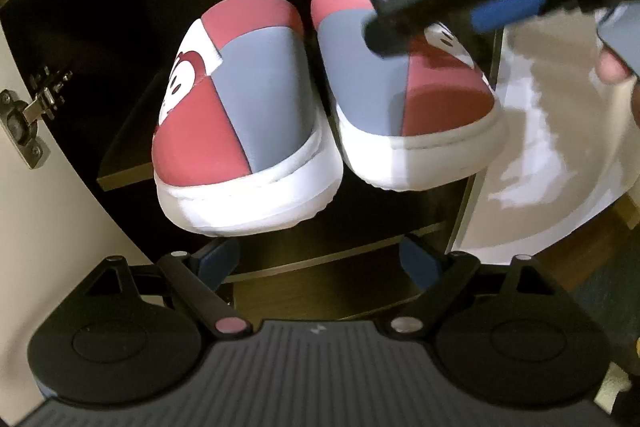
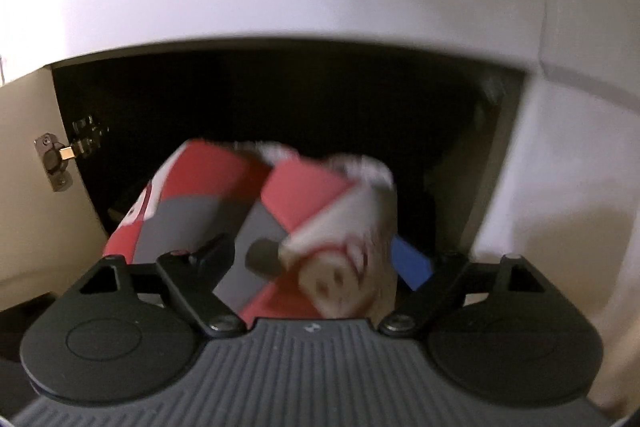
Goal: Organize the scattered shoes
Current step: 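Lower the slippers onto the cabinet shelf and open the right gripper, then withdraw the right gripper out of the cabinet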
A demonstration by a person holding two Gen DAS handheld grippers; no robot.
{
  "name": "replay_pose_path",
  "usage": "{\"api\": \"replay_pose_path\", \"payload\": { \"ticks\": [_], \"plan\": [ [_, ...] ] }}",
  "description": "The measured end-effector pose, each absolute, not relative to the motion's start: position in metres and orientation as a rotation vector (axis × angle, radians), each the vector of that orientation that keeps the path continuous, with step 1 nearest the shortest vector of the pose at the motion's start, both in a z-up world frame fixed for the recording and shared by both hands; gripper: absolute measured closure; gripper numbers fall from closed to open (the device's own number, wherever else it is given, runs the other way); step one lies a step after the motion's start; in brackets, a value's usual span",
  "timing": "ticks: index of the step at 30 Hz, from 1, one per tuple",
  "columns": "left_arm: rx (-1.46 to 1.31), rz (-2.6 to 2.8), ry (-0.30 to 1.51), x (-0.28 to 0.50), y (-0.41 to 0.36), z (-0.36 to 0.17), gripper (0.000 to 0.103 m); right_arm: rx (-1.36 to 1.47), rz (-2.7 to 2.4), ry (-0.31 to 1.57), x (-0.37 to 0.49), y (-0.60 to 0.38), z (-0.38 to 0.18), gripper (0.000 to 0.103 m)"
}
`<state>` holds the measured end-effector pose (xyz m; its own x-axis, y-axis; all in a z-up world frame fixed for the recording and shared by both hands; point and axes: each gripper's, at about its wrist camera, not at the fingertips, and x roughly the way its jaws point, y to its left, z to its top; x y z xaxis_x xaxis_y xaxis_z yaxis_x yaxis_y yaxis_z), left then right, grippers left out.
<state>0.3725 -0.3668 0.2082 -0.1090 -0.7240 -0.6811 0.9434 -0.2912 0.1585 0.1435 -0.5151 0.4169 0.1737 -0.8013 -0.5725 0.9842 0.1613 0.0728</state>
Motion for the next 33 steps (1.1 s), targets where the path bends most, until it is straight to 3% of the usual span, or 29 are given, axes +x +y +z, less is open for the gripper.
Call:
{"api": "replay_pose_path", "payload": {
  "ticks": [3,8,17,19,20,21,26,33],
  "plan": [
    [0.824,-1.707,0.348,0.370,-0.409,0.219,0.014,0.508,-1.316,0.420,0.090,-0.457,0.352,0.033],
    [0.846,-1.709,0.302,0.320,-0.476,0.236,0.014,0.491,-1.314,0.409,0.148,-0.508,0.310,0.033],
    [0.897,-1.715,0.212,0.323,-0.453,0.242,0.014,0.460,-1.284,0.408,0.154,-0.513,0.313,0.034],
    [0.886,-1.717,0.170,0.325,-0.434,0.252,0.014,0.491,-1.237,0.435,0.143,-0.488,0.311,0.053],
    [0.881,-1.718,0.150,0.327,-0.424,0.257,0.014,0.505,-1.222,0.457,0.143,-0.482,0.305,0.074],
    [0.877,-1.720,0.135,0.327,-0.420,0.260,0.014,0.518,-1.208,0.479,0.143,-0.475,0.299,0.082],
    [0.900,-1.739,0.115,0.328,-0.453,0.245,0.024,0.560,-1.178,0.521,0.153,-0.463,0.278,0.087],
    [0.947,-1.747,0.138,0.336,-0.503,0.209,0.026,0.566,-1.215,0.518,0.177,-0.467,0.253,0.088]
  ]
}}
